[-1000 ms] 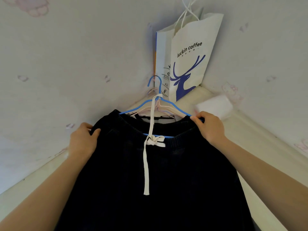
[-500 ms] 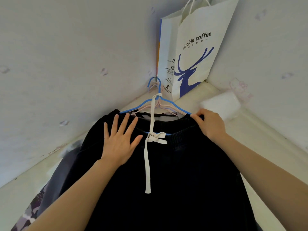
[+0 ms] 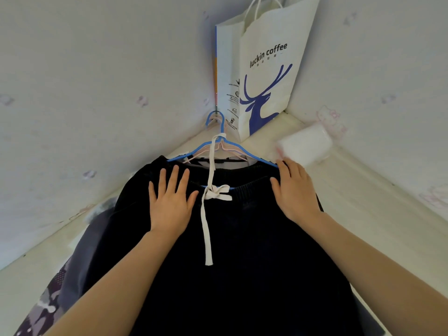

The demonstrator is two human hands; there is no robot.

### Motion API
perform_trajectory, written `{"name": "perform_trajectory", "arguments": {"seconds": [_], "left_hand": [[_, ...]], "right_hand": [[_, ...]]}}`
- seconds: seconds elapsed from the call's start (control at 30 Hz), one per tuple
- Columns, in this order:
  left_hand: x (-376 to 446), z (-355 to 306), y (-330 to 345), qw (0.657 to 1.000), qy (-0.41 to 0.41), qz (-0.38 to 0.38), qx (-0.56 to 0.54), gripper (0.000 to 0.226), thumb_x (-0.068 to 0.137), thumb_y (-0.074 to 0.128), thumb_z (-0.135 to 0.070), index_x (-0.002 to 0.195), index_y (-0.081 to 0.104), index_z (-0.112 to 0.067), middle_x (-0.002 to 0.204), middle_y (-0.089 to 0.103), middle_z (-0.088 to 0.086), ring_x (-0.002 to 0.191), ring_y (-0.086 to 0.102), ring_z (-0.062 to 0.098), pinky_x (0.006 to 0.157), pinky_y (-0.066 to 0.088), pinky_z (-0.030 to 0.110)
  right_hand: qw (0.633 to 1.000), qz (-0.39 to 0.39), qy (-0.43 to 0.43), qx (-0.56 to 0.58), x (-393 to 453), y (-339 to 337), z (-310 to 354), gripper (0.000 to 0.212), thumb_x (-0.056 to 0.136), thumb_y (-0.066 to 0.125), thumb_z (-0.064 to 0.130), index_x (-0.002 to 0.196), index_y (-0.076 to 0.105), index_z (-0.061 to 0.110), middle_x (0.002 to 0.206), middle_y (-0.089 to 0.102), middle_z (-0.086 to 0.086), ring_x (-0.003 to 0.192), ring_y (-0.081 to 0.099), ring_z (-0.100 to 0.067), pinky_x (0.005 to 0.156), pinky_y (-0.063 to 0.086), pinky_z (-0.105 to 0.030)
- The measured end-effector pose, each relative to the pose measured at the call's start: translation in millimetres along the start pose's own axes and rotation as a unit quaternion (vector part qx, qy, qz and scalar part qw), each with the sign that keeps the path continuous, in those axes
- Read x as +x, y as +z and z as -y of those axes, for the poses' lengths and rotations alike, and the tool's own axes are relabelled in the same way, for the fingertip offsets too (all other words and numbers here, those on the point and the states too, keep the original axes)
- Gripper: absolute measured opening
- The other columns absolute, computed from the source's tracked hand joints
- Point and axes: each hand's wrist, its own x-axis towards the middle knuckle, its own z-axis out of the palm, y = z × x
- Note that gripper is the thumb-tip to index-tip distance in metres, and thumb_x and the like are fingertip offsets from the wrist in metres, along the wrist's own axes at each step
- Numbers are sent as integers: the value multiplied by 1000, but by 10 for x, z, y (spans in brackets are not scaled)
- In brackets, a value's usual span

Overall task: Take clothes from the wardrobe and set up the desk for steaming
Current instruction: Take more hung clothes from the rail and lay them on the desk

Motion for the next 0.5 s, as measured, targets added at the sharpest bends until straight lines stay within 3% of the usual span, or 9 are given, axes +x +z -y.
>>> {"name": "perform_trajectory", "arguments": {"seconds": [0.1, 0.23, 0.37, 0.5], "left_hand": [[-203, -81, -52, 999, 1, -22, -31, 56, 99, 42, -36, 151, 27, -20, 159, 21, 4, 148, 12, 26, 117, 16, 51], [-578, -129, -69, 999, 19, -14, -43, 52, 96, 49, -29, 146, 38, -18, 156, 31, 5, 145, 24, 26, 116, 22, 47], [-1043, -114, -61, 998, 23, -28, -45, 45, 89, 61, -23, 133, 55, -14, 141, 52, 6, 130, 49, 26, 110, 36, 50], [-1541, -107, -78, 996, 49, -38, -59, 41, 86, 66, -21, 126, 61, -13, 133, 59, 7, 125, 53, 28, 106, 40, 51]], "right_hand": [[999, 38, 1, -31, -295, -55, 69, 56, 99, 40, 36, 146, 31, 7, 154, 28, -15, 141, 26, -37, 113, 26, -48], [994, 96, -5, -50, -707, -155, 122, 60, 101, 30, 39, 152, 16, 11, 159, 14, -10, 147, 10, -32, 118, 15, -46], [992, 111, -10, -64, -1195, -320, 219, 60, 101, 31, 39, 152, 16, 11, 159, 13, -11, 147, 9, -31, 119, 13, -45], [989, 127, -8, -69, -1735, -463, 318, 59, 101, 31, 41, 151, 21, 11, 159, 15, -13, 147, 12, -31, 119, 14, -46]]}}
